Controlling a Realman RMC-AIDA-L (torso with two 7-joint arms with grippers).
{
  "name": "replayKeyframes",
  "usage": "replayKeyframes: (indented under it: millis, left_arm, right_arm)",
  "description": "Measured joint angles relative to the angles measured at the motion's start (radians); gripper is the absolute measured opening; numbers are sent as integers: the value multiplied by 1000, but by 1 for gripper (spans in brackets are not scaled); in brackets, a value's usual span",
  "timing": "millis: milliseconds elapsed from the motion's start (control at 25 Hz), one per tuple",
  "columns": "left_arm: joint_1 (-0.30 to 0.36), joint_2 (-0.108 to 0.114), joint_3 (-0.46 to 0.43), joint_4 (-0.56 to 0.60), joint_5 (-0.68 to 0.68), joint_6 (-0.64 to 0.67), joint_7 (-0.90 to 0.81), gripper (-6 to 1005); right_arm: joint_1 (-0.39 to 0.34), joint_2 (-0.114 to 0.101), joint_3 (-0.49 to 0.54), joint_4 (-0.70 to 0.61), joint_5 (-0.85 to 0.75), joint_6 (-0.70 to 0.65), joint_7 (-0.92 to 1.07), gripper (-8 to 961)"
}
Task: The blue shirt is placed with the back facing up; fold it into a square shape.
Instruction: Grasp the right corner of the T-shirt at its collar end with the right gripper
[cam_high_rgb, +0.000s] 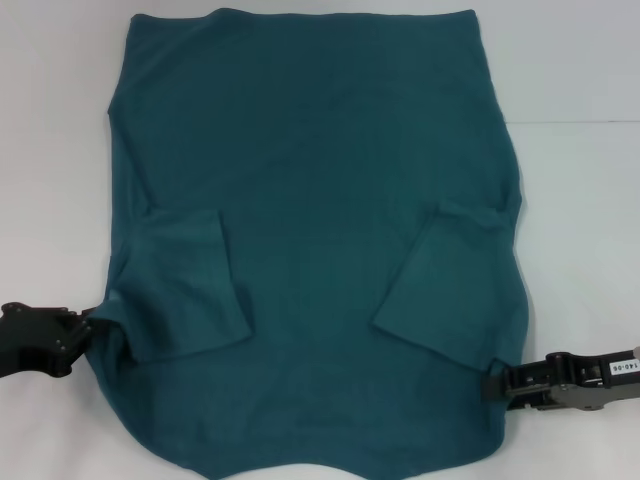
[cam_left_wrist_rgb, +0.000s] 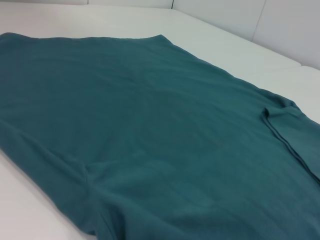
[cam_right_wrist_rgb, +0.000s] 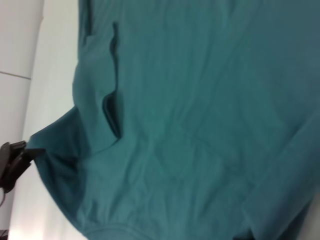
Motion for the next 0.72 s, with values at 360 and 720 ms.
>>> replayKeyframes:
  millis: [360, 720]
  left_arm:
    - [-5, 1, 0, 0, 0, 0, -6, 24]
    - [-6, 2, -4, 10, 0, 4, -43, 26]
  right_arm:
    - [-3, -4, -22, -1, -1, 18, 4, 468]
    - [-45, -20, -7, -3, 4, 31, -33, 88]
